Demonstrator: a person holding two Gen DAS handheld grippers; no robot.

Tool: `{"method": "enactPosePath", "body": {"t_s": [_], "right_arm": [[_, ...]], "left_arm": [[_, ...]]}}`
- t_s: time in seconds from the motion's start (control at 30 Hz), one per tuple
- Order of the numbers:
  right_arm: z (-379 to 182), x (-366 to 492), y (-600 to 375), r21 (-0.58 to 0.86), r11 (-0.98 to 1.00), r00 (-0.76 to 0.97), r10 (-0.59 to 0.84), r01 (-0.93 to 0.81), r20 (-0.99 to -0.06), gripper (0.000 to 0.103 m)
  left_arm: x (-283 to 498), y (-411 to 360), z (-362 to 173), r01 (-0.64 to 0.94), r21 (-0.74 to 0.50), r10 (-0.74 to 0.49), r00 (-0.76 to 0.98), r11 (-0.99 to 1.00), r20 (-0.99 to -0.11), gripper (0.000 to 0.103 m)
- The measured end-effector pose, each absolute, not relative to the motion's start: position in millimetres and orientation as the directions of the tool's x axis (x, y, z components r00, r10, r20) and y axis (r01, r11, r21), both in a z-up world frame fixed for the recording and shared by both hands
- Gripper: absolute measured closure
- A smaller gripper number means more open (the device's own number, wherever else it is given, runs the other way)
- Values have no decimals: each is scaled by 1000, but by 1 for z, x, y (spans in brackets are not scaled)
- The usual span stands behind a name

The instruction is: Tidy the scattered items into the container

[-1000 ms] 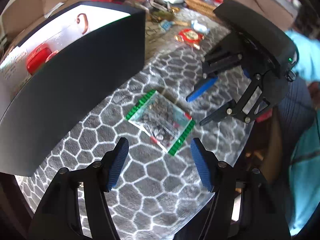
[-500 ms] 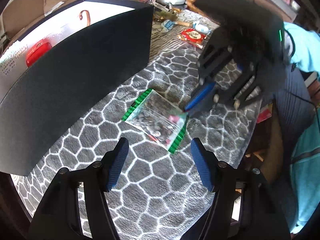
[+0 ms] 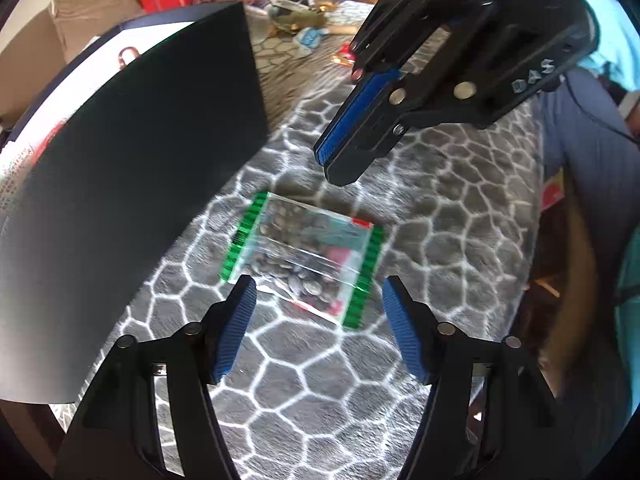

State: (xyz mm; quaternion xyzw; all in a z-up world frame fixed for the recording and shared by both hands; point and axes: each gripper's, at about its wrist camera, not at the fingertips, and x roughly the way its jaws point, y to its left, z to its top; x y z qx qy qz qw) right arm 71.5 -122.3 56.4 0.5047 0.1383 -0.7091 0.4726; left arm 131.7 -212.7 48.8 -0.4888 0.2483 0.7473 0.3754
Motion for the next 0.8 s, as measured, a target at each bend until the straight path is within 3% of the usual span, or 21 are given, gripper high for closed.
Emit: {"method": "enactPosePath", "body": {"t_s": [0.03, 0.1, 0.17, 0.23, 0.27, 0.3, 0.37, 0.47, 0.57, 0.8], "right_arm": [[49, 68, -120, 312, -541, -32, -533, 781, -846, 67], [37, 60, -112, 381, -602, -21, -552, 701, -833, 49], [22, 52, -105, 446, -643, -3, -572, 622, -820, 50], [11, 52, -104, 516, -632, 27, -617, 577, -786, 89], [9, 56, -106, 507, -630, 23, -614, 588, -789, 91], [8, 60, -108, 485, -631, 10, -604, 606, -797, 91], [9, 63, -109, 496, -624, 6, -619, 603, -786, 90], [10, 60, -102, 568, -615, 24, -667, 547, -745, 93], [25, 61, -91, 609, -592, 18, -708, 528, -706, 93], [74, 73, -40, 581, -602, -82, -730, 548, -679, 92]], "left_arm": [[130, -216, 45, -796, -22, 324, -220, -605, -920, 34], [120, -224, 38, -748, -133, 365, -155, -650, -918, 35], [110, -233, 33, -686, -267, 449, -98, -677, -888, 36], [105, -234, 28, -657, -276, 451, -109, -702, -886, 40], [104, -232, 28, -655, -265, 448, -125, -707, -885, 42], [104, -231, 28, -654, -255, 442, -136, -713, -887, 44], [105, -228, 29, -658, -220, 425, -167, -720, -890, 62], [102, -229, 32, -637, -233, 434, -178, -735, -883, 75], [110, -220, 41, -649, -201, 434, -219, -733, -874, 82], [112, -180, 76, -640, -196, 475, -297, -743, -828, 85]]}}
